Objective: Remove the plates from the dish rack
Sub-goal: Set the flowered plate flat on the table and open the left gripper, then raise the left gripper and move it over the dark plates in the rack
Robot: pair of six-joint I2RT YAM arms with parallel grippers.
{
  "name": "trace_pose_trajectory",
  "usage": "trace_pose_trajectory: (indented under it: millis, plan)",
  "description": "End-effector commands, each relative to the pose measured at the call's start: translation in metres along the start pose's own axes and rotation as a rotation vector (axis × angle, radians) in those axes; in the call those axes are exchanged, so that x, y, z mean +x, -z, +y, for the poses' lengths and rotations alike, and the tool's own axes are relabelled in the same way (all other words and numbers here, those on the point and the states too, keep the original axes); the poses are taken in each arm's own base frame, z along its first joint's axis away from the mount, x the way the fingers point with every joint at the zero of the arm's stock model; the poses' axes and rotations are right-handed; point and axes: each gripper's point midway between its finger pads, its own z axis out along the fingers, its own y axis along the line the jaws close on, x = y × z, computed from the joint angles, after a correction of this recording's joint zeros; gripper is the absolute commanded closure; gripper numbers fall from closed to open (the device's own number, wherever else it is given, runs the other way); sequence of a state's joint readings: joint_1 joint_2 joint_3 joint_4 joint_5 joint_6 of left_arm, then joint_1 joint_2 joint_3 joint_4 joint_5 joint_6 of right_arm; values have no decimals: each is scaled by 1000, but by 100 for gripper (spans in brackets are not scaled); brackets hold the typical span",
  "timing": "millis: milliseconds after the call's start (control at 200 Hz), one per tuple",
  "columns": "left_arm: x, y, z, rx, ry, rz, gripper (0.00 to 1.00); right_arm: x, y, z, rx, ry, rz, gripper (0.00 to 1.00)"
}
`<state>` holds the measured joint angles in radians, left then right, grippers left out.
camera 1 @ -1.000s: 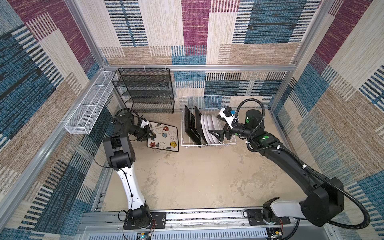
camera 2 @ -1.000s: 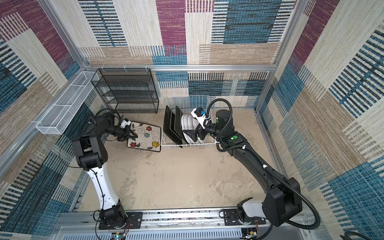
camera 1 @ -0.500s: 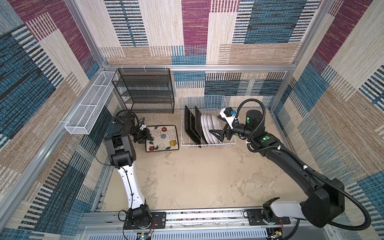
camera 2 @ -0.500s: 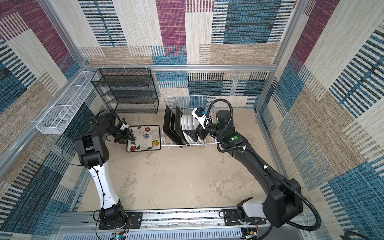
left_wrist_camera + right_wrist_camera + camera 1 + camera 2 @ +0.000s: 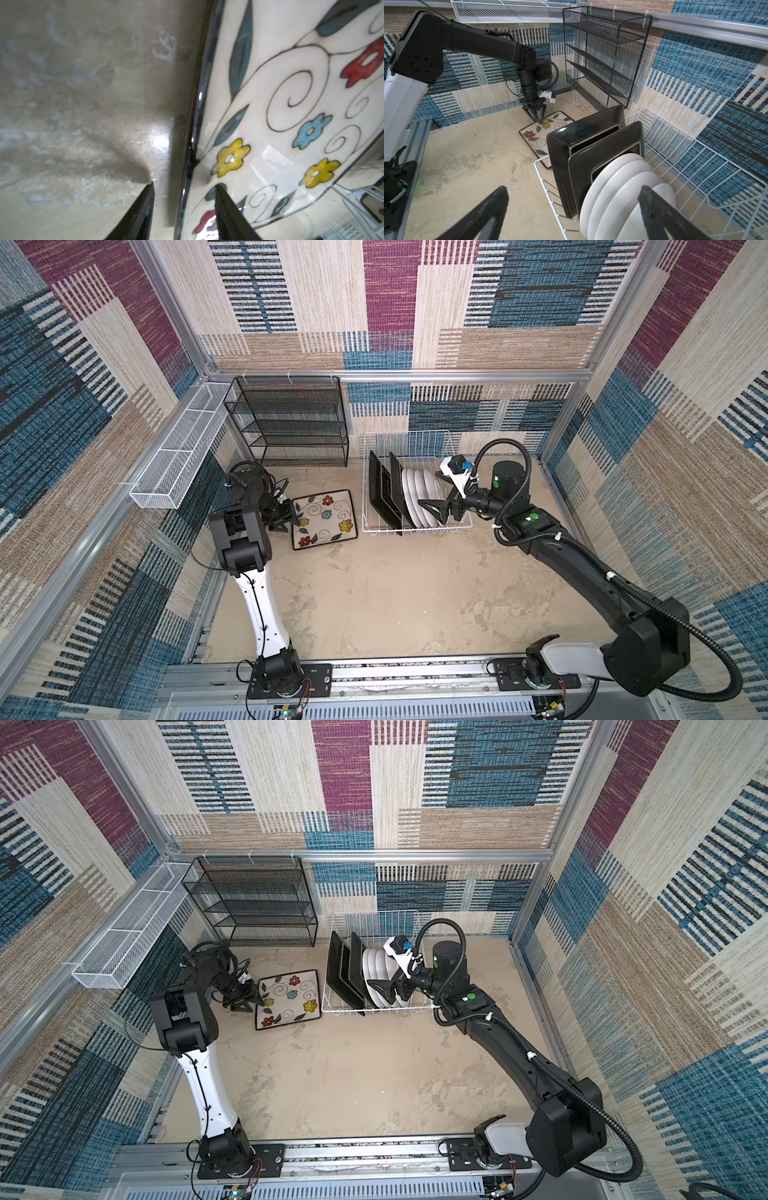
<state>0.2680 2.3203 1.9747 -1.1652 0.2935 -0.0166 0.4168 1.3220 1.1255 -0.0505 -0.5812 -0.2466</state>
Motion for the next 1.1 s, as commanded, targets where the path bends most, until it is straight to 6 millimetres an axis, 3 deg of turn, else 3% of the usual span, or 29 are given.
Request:
trace_pose_trajectory:
  millis: [0,205,416,696,1092]
  plan:
    - [0,20,-3,-12,6,-34,45,-8,3,-12,74,11,-12,0]
    - [1,57,-28,-8,-42,-121,43,-7,7,-32,195,-42,2,0]
    - [15,90,-74,36,-91,-250,39,-7,8,-54,304,-164,30,0]
    - [38,141,-154,67,-249,-483,31,-8,9,-57,323,-184,22,0]
    - [82,182,-249,184,-333,-664,23,14,12,-59,351,-203,103,0]
